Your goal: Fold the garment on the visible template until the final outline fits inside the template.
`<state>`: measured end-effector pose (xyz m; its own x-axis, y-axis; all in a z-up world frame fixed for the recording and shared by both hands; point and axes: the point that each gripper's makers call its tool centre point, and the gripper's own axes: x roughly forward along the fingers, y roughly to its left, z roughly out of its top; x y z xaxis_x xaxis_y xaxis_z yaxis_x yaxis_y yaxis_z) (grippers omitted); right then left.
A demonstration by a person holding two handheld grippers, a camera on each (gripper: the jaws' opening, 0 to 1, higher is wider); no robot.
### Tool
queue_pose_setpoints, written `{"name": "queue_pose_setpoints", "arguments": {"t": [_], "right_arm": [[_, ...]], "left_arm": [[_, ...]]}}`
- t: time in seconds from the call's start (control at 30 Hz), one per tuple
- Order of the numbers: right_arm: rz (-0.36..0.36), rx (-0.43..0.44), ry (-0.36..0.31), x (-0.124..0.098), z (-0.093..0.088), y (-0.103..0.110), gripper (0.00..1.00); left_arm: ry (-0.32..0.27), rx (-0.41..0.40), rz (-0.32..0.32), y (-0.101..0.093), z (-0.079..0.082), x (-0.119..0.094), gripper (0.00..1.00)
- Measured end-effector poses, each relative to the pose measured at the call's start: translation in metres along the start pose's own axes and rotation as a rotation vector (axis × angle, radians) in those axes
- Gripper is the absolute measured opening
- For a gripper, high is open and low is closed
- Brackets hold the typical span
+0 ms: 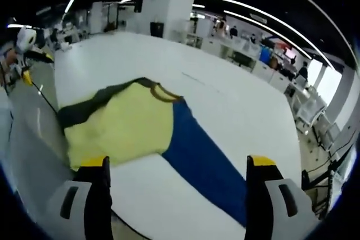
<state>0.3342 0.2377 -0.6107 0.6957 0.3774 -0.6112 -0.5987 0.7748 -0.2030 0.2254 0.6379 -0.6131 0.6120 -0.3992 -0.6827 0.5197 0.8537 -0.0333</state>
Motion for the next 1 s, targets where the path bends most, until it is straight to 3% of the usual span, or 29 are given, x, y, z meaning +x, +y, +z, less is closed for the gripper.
{"name": "queue_pose_setpoints", "arguments": {"t": [0.23,0.5,0.8,1.0], "right_arm": [[0.027,-0.036,-0.063,-0.007,0.023,0.022,1.00],[0.063,-0.073,-0.070,-0.016,0.030,0.049,1.00],[0.056,-0.088,-0.115,-0.031,0.046,0.067,1.00],[0.042,-0.098,-0.147,-0.042,0.057,0.073,1.00]], "left_arm": [[0.007,-0.018,0.011,0.006,-0.006,-0.002,0.95],[0.024,-0.024,0.010,0.009,-0.013,-0.002,0.95],[0.032,-0.037,-0.001,0.010,-0.017,-0.001,0.94],[0.049,-0.036,-0.030,0.007,-0.020,0.002,0.85]]}}
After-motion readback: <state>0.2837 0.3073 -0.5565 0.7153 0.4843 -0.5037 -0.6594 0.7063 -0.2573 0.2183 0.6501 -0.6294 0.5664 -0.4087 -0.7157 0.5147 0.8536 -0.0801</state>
